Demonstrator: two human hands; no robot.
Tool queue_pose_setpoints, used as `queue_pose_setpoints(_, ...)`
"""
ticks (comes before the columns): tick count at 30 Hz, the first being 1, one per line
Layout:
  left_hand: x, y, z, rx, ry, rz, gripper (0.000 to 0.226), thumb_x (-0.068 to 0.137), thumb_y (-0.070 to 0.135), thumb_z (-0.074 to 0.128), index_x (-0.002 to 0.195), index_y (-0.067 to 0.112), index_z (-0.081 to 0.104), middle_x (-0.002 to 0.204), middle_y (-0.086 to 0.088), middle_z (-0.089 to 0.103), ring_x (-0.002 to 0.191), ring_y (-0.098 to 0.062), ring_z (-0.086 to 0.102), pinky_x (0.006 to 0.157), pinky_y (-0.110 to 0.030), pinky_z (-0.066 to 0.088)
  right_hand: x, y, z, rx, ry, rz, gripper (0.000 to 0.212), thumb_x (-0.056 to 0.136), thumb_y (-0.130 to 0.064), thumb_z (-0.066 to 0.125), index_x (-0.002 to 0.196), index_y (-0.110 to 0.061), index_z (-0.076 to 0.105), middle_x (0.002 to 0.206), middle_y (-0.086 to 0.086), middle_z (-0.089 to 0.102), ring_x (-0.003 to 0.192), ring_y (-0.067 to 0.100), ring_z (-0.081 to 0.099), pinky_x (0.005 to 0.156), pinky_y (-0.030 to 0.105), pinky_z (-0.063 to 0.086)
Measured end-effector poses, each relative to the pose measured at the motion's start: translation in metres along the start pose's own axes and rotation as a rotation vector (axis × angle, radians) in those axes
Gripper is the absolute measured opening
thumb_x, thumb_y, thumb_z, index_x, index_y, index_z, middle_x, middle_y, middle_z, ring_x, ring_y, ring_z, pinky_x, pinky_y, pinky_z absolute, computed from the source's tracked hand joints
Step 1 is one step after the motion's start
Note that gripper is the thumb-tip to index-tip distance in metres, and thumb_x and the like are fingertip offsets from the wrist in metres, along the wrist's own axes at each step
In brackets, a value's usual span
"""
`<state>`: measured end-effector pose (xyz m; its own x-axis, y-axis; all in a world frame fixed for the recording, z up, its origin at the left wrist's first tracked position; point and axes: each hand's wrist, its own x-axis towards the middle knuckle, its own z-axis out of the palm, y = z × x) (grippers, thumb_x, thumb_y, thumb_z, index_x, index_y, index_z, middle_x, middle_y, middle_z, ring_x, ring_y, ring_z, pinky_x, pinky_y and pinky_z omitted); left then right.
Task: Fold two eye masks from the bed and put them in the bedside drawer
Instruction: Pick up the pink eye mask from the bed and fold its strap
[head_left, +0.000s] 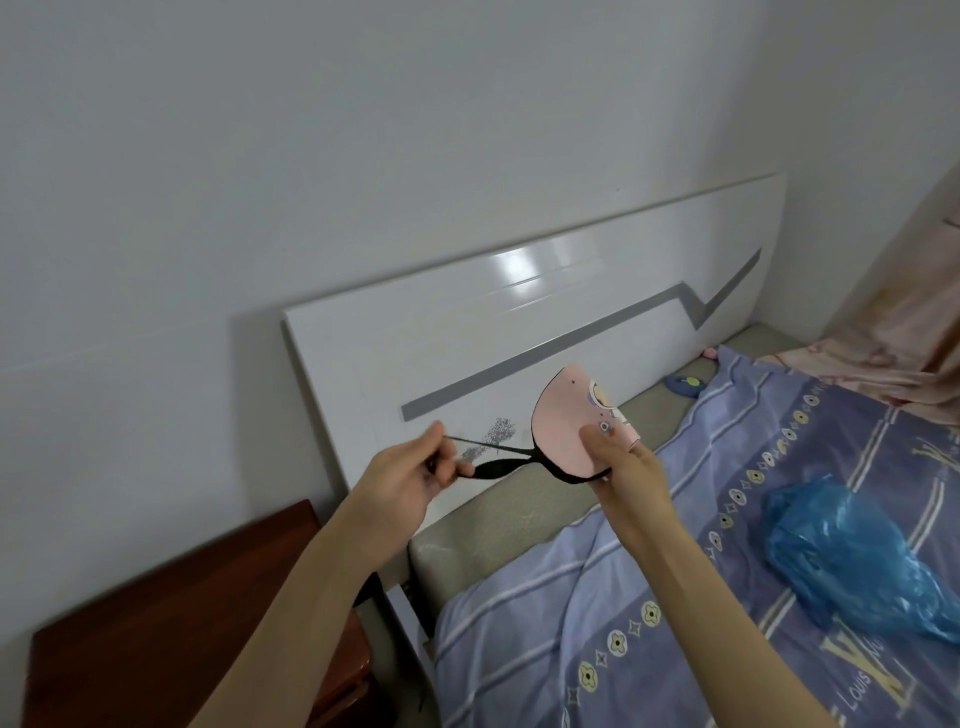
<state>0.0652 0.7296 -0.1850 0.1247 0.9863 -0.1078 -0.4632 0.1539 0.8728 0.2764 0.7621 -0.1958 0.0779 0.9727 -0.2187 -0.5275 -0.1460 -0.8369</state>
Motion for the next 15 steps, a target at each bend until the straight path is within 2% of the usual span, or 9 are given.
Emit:
queue_pose_setpoints(2,0.001,0.004,0.000,-0.304,0.009,0.040,0.034,0.086,0.025,0.045,0.074,0.010,0.073,0.059,-0.001,0.065,0.064,-0.015,0.063,0.072,-0.029,0.054,-0.004,0.003,-0.002,-0.025,-0.032,-0.017,0.019,0.083,-0.004,0.059,0.099,-0.009,0.066,0.077,-0.007,0.074,0.071,0.005,0.068,0.062,0.018,0.055)
queue_pose_setpoints(4,0.002,0.005,0.001,-0.430,0.020,0.055,0.035,0.090,0.013,0.036,0.091,0.008,0.071,0.087,-0.006,0.073,0.066,-0.015,0.064,0.069,-0.027,0.057,-0.009,0.007,-0.001,-0.073,-0.085,-0.041,0.016,0.083,-0.006,0.060,0.093,-0.014,0.069,0.076,-0.011,0.075,0.074,0.004,0.068,0.064,0.017,0.054)
queue_pose_setpoints(6,0.003,0.008,0.005,-0.273,0.013,0.080,0.037,0.090,0.000,0.031,0.104,0.011,0.063,0.109,-0.006,0.067,0.067,-0.015,0.066,0.068,-0.026,0.057,-0.013,0.011,0.002,-0.144,-0.151,-0.073,0.017,0.083,-0.006,0.060,0.090,-0.018,0.070,0.080,-0.012,0.075,0.079,0.002,0.067,0.067,0.017,0.054)
queue_pose_setpoints(8,0.002,0.012,0.008,0.049,0.008,0.121,0.044,0.089,-0.007,0.032,0.108,0.023,0.058,0.114,0.002,0.062,0.068,-0.017,0.066,0.066,-0.025,0.056,-0.018,0.013,0.006,-0.215,-0.226,-0.081,0.020,0.083,-0.006,0.060,0.089,-0.021,0.073,0.084,-0.013,0.074,0.082,0.002,0.065,0.070,0.018,0.054)
queue_pose_setpoints(11,0.002,0.018,0.011,0.455,0.040,0.165,0.038,0.085,0.002,0.055,0.109,0.031,0.060,0.102,0.007,0.068,0.068,-0.012,0.063,0.063,-0.025,0.056,-0.022,0.012,0.010,-0.242,-0.327,-0.067,0.022,0.083,-0.008,0.059,0.089,-0.023,0.074,0.088,-0.010,0.074,0.085,0.005,0.066,0.071,0.018,0.054)
queue_pose_setpoints(13,0.003,0.020,0.012,0.523,0.061,0.140,0.031,0.080,0.010,0.064,0.107,0.025,0.064,0.092,0.004,0.072,0.054,-0.011,0.061,0.064,-0.028,0.057,-0.024,0.010,0.011,-0.228,-0.345,-0.053,0.020,0.082,-0.008,0.059,0.095,-0.017,0.071,0.088,-0.007,0.075,0.085,0.008,0.068,0.071,0.020,0.055)
queue_pose_setpoints(15,0.003,0.023,0.012,0.505,0.056,0.125,0.024,0.077,0.013,0.068,0.097,0.026,0.069,0.086,0.004,0.073,0.059,-0.014,0.066,0.064,-0.024,0.056,-0.024,0.010,0.011,-0.297,-0.318,-0.058,0.019,0.081,-0.007,0.061,0.097,-0.014,0.070,0.084,-0.006,0.076,0.082,0.010,0.068,0.073,0.023,0.057)
